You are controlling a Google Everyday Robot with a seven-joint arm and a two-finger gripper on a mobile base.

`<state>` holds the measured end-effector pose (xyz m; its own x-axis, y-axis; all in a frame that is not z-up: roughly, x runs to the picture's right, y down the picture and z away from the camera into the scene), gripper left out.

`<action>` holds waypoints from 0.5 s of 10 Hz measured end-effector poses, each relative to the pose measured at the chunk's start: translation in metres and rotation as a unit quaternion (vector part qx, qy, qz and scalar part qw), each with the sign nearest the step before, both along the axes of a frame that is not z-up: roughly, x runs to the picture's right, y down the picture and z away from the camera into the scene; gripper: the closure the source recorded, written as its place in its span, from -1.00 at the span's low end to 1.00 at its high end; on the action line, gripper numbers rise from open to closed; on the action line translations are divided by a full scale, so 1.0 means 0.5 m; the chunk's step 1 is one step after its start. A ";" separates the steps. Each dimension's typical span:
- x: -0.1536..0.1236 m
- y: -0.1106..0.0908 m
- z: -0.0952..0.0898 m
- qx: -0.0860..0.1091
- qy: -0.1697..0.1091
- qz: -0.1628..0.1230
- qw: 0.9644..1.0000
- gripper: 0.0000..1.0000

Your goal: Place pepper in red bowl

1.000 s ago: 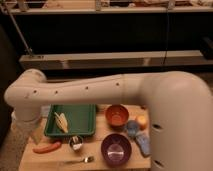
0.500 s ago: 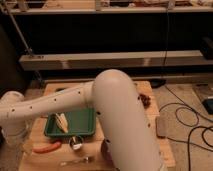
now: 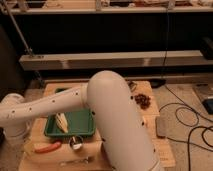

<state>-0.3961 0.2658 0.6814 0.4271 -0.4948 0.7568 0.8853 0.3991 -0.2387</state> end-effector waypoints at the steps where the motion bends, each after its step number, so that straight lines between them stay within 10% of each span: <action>1: 0.020 0.005 0.006 -0.007 0.023 0.011 1.000 -0.30; 5: 0.117 0.013 0.023 0.003 0.100 0.040 0.994 -0.30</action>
